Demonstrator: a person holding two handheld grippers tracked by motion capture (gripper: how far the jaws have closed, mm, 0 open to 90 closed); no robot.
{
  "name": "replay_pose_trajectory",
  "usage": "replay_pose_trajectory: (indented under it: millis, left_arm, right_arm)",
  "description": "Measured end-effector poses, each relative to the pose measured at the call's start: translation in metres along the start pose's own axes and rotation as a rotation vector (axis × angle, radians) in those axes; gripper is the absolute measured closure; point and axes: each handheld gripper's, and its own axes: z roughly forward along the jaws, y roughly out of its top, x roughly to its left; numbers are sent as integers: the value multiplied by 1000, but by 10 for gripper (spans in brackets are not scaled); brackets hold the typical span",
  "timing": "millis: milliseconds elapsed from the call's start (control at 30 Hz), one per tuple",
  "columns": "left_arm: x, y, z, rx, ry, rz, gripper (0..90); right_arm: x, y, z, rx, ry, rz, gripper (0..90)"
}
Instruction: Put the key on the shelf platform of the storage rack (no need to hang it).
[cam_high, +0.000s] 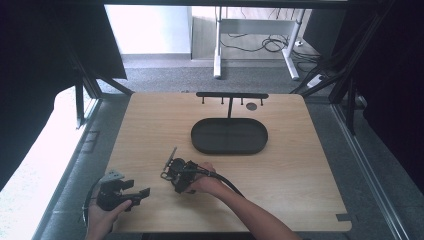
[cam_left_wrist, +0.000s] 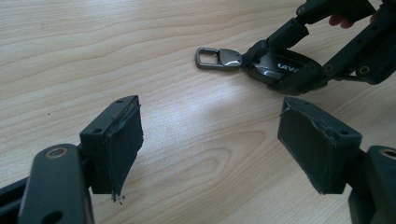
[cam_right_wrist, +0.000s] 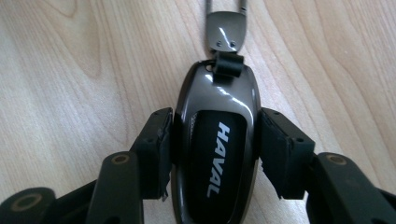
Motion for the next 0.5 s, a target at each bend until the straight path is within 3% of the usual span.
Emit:
replay_pose_trajectory:
  millis: [267, 500]
  left_arm:
    - [1, 0, 0, 1, 3, 0, 223]
    - [0, 0, 1, 4, 5, 2, 223]
  right_arm:
    - [-3, -1, -2, -14, 16, 4, 490]
    - [-3, -2, -18, -71, 32, 0, 491]
